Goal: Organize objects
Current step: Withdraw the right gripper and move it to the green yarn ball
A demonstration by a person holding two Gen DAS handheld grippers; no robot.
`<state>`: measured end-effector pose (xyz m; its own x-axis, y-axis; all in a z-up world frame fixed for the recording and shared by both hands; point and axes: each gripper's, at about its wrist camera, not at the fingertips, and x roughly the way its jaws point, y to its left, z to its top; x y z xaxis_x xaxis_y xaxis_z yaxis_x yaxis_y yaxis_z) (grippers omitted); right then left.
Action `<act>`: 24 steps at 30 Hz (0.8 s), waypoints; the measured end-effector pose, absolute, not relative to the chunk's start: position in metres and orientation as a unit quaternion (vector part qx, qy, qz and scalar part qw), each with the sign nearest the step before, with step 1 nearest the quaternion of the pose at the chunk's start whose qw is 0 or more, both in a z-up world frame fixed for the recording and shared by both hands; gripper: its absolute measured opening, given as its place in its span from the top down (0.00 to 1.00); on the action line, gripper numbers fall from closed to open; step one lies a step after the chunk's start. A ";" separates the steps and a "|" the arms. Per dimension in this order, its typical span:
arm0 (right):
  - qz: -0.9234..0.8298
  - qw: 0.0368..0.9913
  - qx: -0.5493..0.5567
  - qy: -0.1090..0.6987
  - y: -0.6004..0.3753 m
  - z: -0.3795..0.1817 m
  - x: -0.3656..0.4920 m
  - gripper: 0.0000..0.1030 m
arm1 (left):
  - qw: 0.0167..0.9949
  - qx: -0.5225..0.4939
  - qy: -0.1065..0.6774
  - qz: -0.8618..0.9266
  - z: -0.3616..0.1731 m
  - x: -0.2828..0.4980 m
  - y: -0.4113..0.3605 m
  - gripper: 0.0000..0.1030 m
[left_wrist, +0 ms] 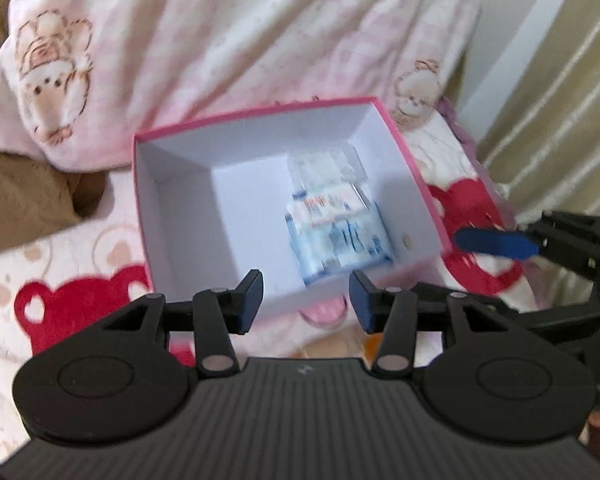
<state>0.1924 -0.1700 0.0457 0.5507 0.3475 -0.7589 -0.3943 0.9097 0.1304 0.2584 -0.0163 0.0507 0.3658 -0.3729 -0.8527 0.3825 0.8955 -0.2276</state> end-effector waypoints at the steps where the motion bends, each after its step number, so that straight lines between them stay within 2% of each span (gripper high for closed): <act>1: 0.218 0.880 -0.026 0.422 -0.169 0.053 0.183 0.41 | 0.824 0.006 0.518 -0.231 0.055 0.251 -0.011 0.54; 12: 0.250 0.876 -0.016 0.413 -0.157 0.095 0.104 0.31 | 0.832 0.046 0.502 -0.234 0.081 0.178 0.033 0.48; 19: 0.239 0.873 0.007 0.424 -0.146 0.083 0.070 0.30 | 0.822 0.067 0.508 -0.248 0.074 0.145 0.056 0.44; 24: 0.275 0.858 0.029 0.432 -0.135 0.058 0.060 0.25 | 0.821 0.059 0.508 -0.254 0.058 0.136 0.075 0.42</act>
<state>0.0601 -0.1355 0.0579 0.4752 0.4970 -0.7261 -0.4463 0.8473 0.2880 0.1360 0.0750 0.0576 0.3560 -0.3564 -0.8639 0.4767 0.8644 -0.1601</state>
